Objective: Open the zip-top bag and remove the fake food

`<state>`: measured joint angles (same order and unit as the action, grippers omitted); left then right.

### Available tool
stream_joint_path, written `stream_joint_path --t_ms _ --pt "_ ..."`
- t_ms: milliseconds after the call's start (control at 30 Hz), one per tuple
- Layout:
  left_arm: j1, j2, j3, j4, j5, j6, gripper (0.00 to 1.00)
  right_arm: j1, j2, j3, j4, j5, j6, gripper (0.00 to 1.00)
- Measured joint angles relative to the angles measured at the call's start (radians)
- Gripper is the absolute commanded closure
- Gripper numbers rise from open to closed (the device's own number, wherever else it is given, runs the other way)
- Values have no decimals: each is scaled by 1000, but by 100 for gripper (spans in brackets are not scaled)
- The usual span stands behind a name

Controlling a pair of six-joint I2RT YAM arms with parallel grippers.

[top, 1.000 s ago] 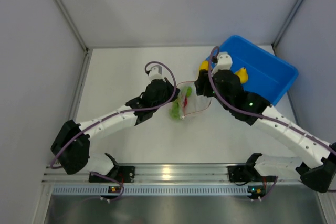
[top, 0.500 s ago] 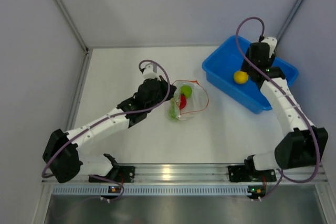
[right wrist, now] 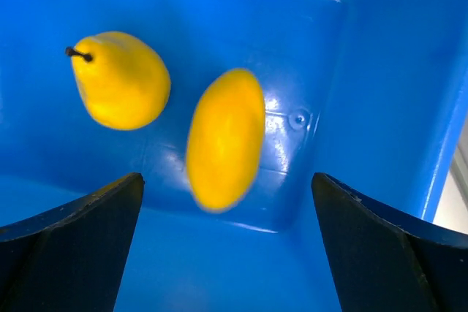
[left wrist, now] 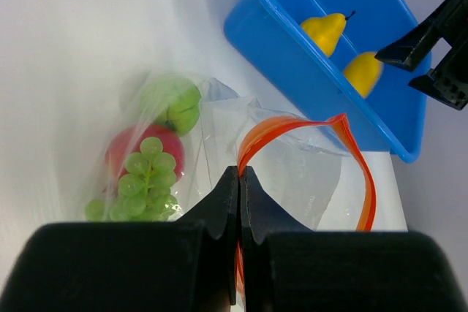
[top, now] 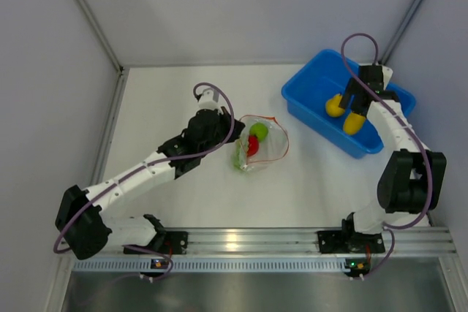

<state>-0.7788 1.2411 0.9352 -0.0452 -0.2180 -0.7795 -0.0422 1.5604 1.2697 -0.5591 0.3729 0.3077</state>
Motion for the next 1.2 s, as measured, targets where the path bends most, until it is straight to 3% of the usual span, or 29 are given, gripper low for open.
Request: stream_joint_path --t_ms 200,333,433,700,900,1200 --pt "0 -2 32 -9 32 1 100 1 -80 -30 5 -121 20 7" --pt "0 -2 53 -15 43 1 100 9 -247 -114 52 -366 89 18" --pt "0 -2 71 -18 42 0 100 29 -333 -133 89 -569 161 21" --pt "0 33 139 -28 41 -30 100 369 -416 -127 174 -761 280 44" --pt "0 77 156 -26 40 -74 100 574 -380 -101 192 -688 303 52" --pt "0 79 155 -23 38 -108 100 699 -237 -93 182 -459 289 62"
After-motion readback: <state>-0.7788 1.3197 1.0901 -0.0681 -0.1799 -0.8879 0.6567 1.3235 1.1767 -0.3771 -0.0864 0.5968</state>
